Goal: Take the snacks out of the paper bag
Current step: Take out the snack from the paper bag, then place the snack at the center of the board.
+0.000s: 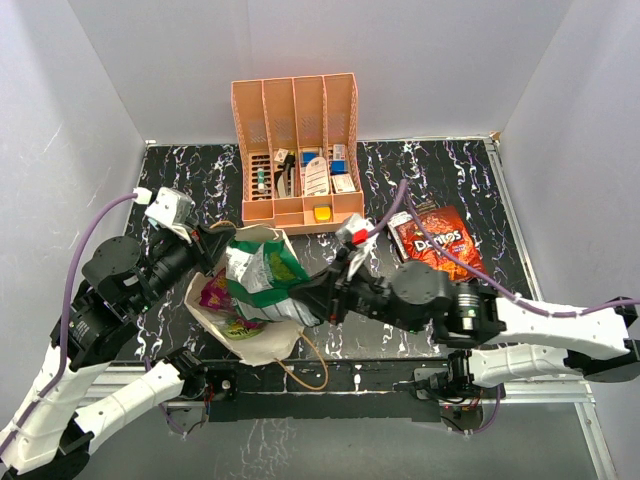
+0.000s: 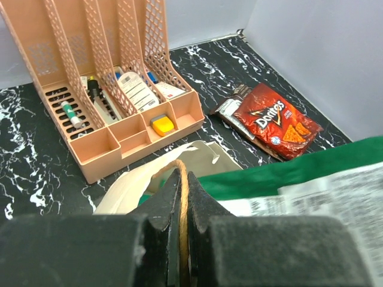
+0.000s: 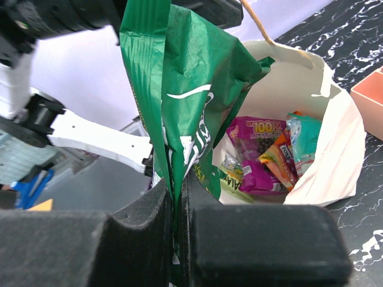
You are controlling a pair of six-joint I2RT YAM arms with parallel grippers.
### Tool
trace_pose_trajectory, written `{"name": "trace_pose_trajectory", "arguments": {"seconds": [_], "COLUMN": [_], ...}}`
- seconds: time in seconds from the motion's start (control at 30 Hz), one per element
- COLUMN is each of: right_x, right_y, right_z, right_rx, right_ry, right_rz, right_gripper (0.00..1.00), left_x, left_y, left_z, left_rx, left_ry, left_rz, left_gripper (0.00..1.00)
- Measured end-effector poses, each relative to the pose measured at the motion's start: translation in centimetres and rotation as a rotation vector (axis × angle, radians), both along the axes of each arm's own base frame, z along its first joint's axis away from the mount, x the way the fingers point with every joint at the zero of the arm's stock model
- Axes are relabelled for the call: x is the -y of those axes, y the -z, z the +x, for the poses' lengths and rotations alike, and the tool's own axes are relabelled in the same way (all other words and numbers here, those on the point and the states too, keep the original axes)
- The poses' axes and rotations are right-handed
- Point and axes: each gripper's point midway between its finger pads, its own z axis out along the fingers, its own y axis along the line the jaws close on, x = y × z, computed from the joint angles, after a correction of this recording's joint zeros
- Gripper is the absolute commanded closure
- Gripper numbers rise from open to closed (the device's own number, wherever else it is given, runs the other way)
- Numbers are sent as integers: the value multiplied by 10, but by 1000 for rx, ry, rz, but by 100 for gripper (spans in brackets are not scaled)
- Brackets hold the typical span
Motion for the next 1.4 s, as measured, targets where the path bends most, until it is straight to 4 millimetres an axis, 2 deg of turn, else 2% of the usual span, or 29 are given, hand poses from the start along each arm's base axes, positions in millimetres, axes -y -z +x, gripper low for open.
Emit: {"name": "trace_pose_trajectory", "arguments": {"seconds": [0.23,0.37,0.53,0.63,0.77,0.87,1.07,1.2,1.4], "right_x": [35,60,102,129,166,182,189,191,180], "right_y": [-40,-68,-93,-94,-79,-51,0,20,38], "right_z": [-5,0,25,47,77,96,108,109,116], "right_rx": [-11,-3,13,34,56,73,112,114,105], "right_ry": [-2,48,220,377,631,816,980,1014,1040], "right_rz": [62,98,135,135,104,13,-145,-174,-200], "right_gripper": [93,93,93,93,93,93,93,93,93], "left_x": [-9,-13,-16,-16,-16,-14,-8,-5,-2], "left_y": [4,4,4,3,3,3,5,7,6], "left_z": [5,7,8,9,9,9,13,14,13], "left_rx": [-17,-17,-18,-16,-16,-16,-26,-35,-44], "left_ry": [-64,-89,-103,-105,-103,-96,-84,-75,-65], "left_rz": [7,7,14,15,18,17,24,25,6], "left_gripper": [100,100,100,100,100,100,100,100,100]}}
